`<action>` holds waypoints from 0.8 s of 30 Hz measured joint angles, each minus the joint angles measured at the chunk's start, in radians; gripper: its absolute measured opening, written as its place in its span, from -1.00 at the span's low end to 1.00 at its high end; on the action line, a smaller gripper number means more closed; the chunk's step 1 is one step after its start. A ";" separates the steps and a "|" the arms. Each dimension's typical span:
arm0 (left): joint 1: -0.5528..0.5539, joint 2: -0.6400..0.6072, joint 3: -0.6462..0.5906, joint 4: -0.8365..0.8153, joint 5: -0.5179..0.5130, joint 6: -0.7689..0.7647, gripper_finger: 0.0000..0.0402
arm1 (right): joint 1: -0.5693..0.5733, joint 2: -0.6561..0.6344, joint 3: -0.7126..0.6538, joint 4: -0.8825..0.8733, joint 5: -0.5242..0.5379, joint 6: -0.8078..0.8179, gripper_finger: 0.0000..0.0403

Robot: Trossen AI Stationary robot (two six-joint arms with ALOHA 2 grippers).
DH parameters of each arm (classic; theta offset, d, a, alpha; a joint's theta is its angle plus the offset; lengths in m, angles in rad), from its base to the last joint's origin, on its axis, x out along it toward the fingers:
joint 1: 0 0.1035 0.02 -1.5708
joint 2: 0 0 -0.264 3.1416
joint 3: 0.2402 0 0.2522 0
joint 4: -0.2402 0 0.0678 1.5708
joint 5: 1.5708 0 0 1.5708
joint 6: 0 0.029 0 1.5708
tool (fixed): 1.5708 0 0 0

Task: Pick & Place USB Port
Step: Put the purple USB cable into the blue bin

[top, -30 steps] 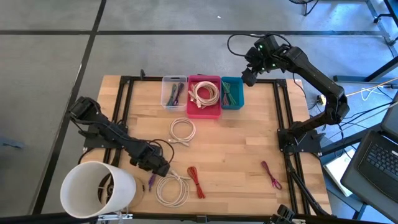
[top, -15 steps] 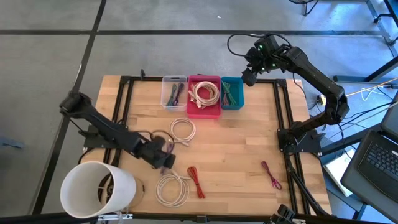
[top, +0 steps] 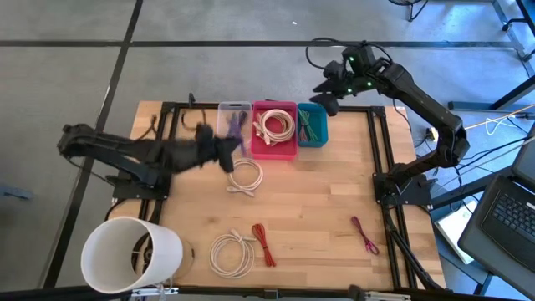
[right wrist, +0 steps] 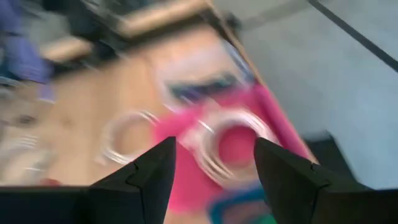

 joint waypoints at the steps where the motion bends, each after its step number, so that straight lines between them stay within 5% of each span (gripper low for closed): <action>1: 0.055 0.007 0.000 0.084 0.072 0.077 -0.95 | 0.008 0.000 0.000 0.033 -0.046 0.008 0.09; 5: 0.250 0.063 0.001 0.321 0.368 0.249 -0.95 | 0.047 0.000 0.000 0.139 -0.175 0.042 0.09; 12: 0.473 0.193 0.001 0.523 0.665 0.224 -0.95 | 0.124 0.000 0.000 0.277 -0.243 0.088 0.09; 17: 0.533 0.283 0.001 0.721 0.791 0.192 -0.95 | 0.160 0.000 0.000 0.380 -0.242 0.133 0.09; 24: 0.553 0.386 0.088 0.769 0.891 0.159 -0.95 | 0.188 0.000 0.000 0.459 -0.235 0.168 0.09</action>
